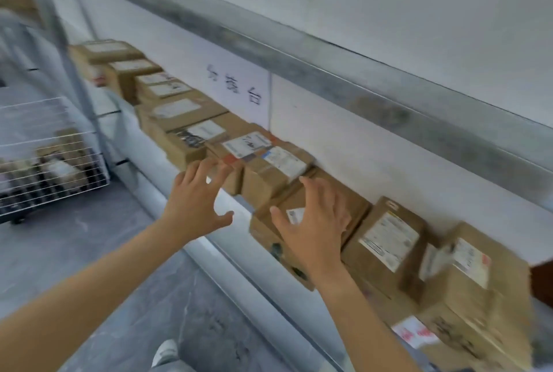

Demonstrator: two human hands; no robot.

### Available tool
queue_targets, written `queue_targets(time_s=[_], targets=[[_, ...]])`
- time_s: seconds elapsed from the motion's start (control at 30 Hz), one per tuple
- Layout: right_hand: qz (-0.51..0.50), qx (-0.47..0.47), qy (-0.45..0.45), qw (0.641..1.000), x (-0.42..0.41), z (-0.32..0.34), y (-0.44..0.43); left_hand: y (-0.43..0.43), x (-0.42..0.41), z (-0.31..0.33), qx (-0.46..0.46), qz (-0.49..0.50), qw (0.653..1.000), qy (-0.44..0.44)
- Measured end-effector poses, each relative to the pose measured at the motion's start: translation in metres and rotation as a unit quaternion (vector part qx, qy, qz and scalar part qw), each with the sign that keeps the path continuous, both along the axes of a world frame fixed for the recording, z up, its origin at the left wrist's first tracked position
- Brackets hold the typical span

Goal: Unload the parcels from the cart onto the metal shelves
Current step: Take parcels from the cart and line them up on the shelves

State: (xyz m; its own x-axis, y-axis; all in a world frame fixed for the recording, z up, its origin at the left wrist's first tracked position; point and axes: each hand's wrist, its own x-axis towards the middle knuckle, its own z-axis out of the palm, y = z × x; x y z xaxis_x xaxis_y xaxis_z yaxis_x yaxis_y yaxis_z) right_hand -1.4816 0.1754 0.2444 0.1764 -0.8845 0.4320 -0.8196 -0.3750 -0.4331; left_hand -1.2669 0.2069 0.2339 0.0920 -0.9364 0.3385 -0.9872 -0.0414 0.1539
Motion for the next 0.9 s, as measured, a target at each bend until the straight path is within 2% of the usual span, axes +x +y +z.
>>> queue_targets(time_s=[0.13, 0.23, 0.43, 0.67, 0.9], targets=[[0.052, -0.003, 0.014, 0.999, 0.055, -0.005, -0.014, 0.022, 0.081, -0.009, 0.038, 0.110, 0.993, 0.020], [0.110, 0.036, 0.024, 0.993, 0.105, -0.008, -0.025, 0.038, 0.136, -0.016, 0.055, 0.167, 0.984, 0.042], [0.230, 0.079, 0.023, 0.970, 0.248, -0.003, -0.040, 0.067, 0.259, -0.024, 0.063, 0.274, 0.959, 0.033], [0.289, 0.066, 0.053, 0.953, 0.405, 0.004, -0.064, 0.093, 0.384, -0.018, 0.067, 0.351, 0.934, 0.023], [0.314, 0.094, 0.080, 0.941, 0.502, -0.001, -0.088, 0.099, 0.468, -0.001, 0.059, 0.400, 0.915, 0.012]])
